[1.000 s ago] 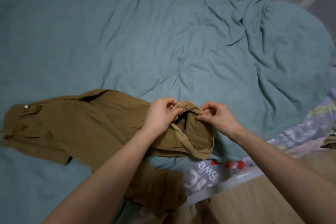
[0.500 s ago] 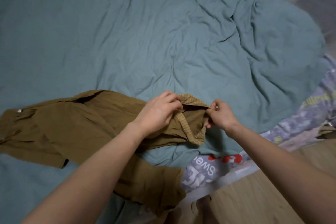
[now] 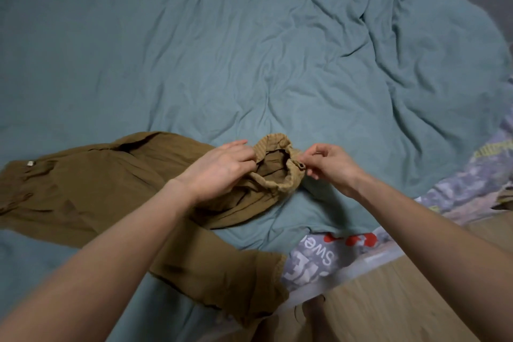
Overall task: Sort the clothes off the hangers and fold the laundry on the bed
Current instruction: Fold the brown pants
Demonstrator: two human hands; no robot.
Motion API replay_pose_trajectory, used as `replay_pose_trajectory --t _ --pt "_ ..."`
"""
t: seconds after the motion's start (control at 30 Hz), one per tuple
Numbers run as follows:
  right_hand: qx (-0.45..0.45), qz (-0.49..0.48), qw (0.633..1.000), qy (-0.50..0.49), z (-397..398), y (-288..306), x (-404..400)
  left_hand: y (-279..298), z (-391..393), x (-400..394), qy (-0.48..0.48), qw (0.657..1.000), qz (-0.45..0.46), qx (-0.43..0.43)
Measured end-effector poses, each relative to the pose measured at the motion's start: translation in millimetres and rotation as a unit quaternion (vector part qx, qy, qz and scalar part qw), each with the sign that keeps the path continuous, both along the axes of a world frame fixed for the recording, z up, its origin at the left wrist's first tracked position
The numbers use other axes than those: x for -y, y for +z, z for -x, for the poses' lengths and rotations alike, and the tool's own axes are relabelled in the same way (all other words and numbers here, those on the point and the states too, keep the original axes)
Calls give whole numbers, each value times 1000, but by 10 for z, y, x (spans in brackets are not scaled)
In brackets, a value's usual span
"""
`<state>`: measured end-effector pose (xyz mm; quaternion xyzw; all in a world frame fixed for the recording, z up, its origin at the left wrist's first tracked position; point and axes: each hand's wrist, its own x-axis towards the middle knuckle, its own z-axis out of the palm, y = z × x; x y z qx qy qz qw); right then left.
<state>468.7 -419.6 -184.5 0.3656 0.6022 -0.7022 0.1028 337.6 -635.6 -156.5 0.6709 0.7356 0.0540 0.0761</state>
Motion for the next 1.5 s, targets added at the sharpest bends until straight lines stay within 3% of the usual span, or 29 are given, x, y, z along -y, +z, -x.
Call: replay_pose_trajectory --t 0.33,0.47,0.53,0.73,0.87,1.0,1.07,1.2,1.3,1.4,1.5 --pt "84 -54 992 72 352 47 403 184 55 408 35 998 50 22" --pt "123 -225 964 65 349 -25 227 138 78 575 63 997 19 35" --pt "126 -259 956 47 349 -34 159 103 65 568 69 997 -6 28" --pt "98 -100 988 64 327 38 1 4 -16 326 169 980 -71 81" --pt "78 -42 990 112 257 126 -76 17 -64 139 149 978 -43 140" --pt "47 -45 991 118 250 133 -39 47 -83 -192 276 934 -68 215" --pt "23 -92 989 114 234 141 8 -7 9 -331 335 914 -36 224" --pt "-27 -125 987 102 67 158 136 -179 94 -492 349 875 141 305" --pt "-43 -186 976 107 -219 92 181 -293 -81 -632 339 845 147 386" --pt "-31 -230 971 53 -562 11 200 -308 -254 -788 283 856 179 394" --pt "-16 -203 978 46 -838 -21 267 -286 -384 -877 225 906 237 271"
